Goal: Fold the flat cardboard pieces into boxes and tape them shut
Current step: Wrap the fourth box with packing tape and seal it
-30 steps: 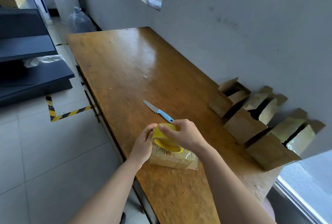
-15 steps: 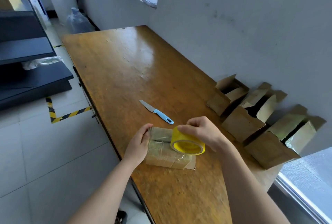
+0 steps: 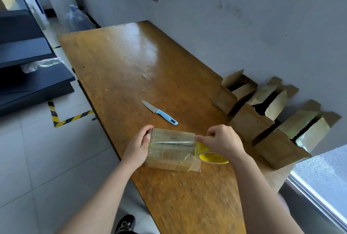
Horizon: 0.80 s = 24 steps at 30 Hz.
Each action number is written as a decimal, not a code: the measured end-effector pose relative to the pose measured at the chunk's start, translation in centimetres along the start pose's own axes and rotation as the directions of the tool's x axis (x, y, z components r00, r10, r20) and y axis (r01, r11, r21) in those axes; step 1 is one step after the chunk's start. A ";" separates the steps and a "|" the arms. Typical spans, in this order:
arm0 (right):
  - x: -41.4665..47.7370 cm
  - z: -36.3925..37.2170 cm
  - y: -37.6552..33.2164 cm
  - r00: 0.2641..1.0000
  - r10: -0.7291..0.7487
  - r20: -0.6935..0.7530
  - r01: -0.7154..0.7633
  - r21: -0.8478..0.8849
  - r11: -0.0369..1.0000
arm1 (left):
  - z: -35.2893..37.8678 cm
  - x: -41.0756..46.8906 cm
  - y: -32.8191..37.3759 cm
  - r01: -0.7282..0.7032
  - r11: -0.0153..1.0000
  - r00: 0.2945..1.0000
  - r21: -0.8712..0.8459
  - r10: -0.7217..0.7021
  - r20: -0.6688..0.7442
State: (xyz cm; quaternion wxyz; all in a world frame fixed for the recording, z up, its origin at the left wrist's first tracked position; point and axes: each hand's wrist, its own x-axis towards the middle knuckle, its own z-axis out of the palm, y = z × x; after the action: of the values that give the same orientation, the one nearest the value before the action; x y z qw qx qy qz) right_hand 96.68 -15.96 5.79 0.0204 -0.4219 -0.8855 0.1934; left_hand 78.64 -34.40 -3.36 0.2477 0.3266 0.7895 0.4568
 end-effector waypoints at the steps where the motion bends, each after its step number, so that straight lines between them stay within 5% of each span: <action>1: 0.1 0.2 0.1 1.000 0.005 0.006 -0.005 0.010 1.000 | 0.0 0.0 0.0 0.002 1.000 1.000 0.008 -0.002 -0.001; 17: 0.7 3.6 1.7 0.984 0.146 0.103 -0.156 0.102 0.982 | -0.2 0.1 0.3 0.015 0.996 1.000 0.083 -0.015 0.002; 24: 1.0 3.6 1.6 0.970 0.177 0.169 -0.196 0.102 0.975 | 0.6 0.5 1.1 0.137 0.990 0.989 0.014 -0.138 0.050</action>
State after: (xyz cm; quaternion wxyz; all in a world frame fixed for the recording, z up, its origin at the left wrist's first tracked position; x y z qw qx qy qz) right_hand 96.48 -15.46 1.81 -0.0437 -0.4848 -0.8276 0.2795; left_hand 79.07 -33.31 -2.68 0.2969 0.2843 0.8060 0.4259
